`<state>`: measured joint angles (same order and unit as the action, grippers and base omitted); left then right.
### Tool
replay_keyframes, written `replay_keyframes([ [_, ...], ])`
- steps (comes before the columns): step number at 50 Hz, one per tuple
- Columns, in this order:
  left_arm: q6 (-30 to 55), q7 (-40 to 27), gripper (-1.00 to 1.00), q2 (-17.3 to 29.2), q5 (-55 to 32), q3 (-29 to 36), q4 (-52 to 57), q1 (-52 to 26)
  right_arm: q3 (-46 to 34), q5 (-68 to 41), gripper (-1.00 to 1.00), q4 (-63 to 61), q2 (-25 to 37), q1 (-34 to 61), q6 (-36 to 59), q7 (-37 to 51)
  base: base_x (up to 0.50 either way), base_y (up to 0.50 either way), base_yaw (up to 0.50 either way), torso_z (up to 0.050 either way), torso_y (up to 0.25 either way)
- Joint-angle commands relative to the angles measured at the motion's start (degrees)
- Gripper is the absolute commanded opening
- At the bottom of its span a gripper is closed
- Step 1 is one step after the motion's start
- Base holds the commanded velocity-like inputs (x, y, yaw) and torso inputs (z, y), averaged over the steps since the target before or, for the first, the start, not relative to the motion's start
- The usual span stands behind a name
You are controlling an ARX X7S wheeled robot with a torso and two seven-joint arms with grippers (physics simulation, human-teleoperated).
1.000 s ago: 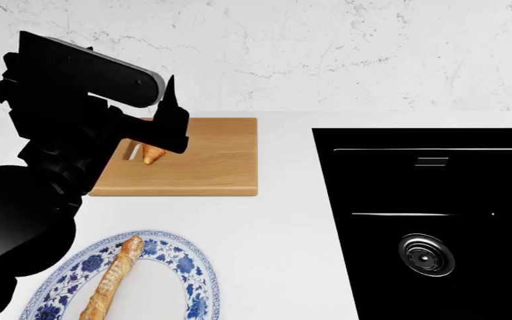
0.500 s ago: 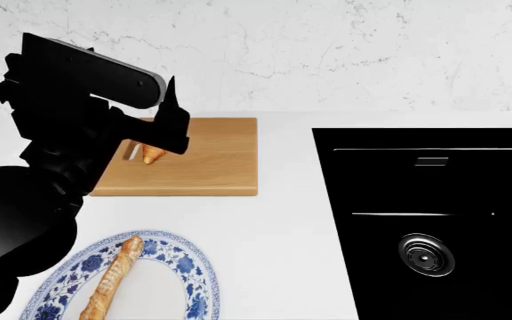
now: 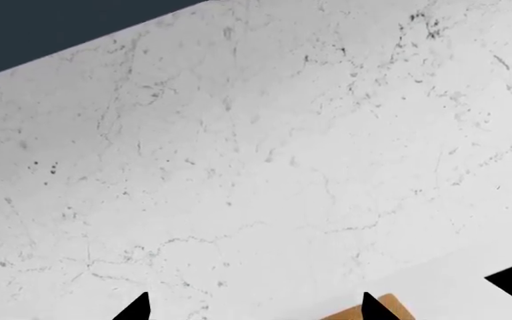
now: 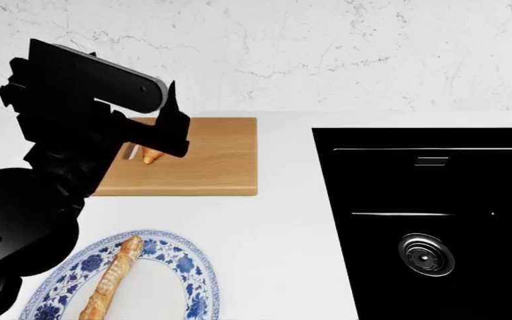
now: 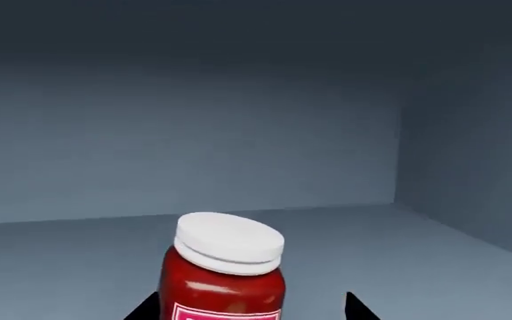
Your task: From the different types of pastries on the counter, select a croissant and place it on the cutting board. Then retrieve a jar of jam from the cabinet and place it alongside the croissant on the cutting board.
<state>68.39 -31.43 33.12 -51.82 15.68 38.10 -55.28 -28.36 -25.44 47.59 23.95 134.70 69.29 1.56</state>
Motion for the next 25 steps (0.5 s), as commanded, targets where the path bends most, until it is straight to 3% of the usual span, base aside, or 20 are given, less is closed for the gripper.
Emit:
replay_keyframes([
  [1,-1.1,0.2,1.00,0.3,0.5,0.5,-0.3,0.8,1.8,11.8,1.00,4.8,-2.6,-0.1,-4.1,-0.4,0.00,0.00,0.00,0.000,0.000],
  [17,-1.1,-0.3,1.00,1.2,0.1,0.4,0.2,1.3,21.0,0.9,1.00,5.7,-4.2,-7.9,-1.8,3.3,0.00,0.00,0.00,0.000,0.000],
  [24,-1.8,-0.1,1.00,1.4,0.7,1.0,-0.1,1.6,21.7,0.7,1.00,6.7,-4.4,-8.4,-2.9,3.4,0.00,0.00,0.00,0.000,0.000],
  [25,-1.8,-0.1,1.00,1.4,0.7,1.0,-0.1,1.6,21.6,0.8,-1.00,6.6,-4.3,-8.6,-3.0,3.4,0.00,0.00,0.00,0.000,0.000],
])
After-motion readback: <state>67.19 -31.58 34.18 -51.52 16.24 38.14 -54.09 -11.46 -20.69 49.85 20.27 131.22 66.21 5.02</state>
